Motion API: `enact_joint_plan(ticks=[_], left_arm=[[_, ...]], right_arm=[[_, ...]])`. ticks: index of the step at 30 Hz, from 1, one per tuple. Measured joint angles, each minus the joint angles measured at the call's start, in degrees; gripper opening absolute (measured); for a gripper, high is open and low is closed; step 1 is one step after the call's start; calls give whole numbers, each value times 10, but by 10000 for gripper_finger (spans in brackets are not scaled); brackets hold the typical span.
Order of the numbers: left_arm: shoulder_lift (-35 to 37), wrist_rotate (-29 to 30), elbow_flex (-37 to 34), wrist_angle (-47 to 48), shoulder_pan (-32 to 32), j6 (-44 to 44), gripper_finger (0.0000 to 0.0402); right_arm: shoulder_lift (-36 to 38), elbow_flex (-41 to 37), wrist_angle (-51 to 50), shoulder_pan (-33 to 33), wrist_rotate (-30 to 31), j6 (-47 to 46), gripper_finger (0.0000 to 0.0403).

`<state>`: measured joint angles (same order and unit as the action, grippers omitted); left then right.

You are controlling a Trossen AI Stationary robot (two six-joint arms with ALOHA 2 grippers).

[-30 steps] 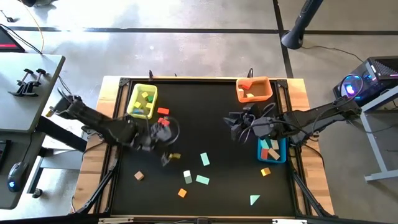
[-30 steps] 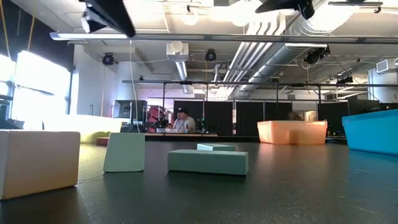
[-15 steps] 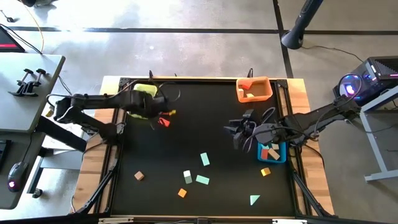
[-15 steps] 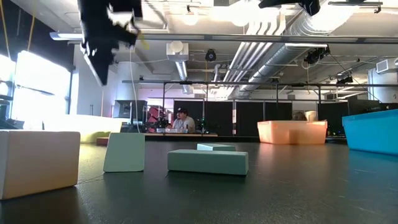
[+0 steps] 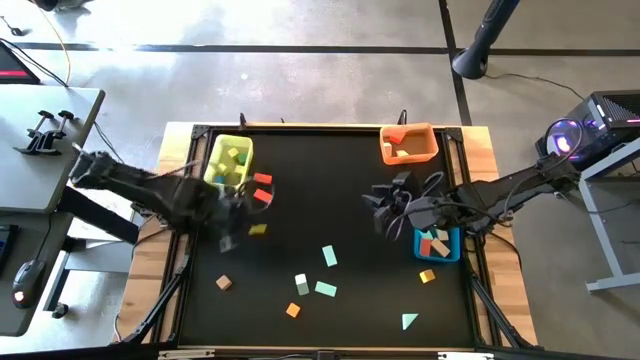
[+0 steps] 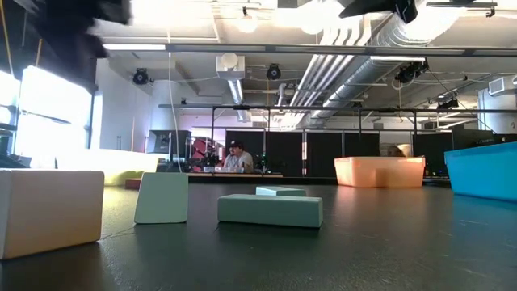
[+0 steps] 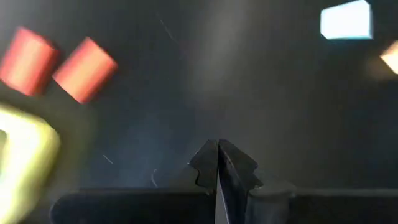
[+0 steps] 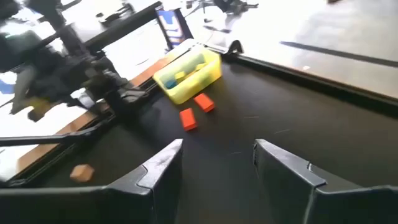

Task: Sort blocks by size
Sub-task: Put the pink square block into the yellow bin

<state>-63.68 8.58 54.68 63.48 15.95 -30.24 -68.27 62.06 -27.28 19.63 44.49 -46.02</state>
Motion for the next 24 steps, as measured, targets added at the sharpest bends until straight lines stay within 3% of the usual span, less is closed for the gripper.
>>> enact_joint_plan(ticks=[6, 11, 14, 20, 24], left_arm=[[28, -39, -50, 1, 170, -266, 14], [30, -86, -97, -36, 266, -459, 81], [30, -95, -134, -94, 298, -569, 143], [26, -75, -217, -252, 318, -688, 263], [5, -79, -250, -308, 318, -732, 299]], right_arm=[[0, 0, -15, -26, 5, 0, 188], [0, 0, -18, -48, 0, 0, 188], [0, 0, -18, -51, -3, 0, 188], [0, 0, -18, -50, -17, -1, 188], [0, 0, -18, -50, -32, -2, 188]])
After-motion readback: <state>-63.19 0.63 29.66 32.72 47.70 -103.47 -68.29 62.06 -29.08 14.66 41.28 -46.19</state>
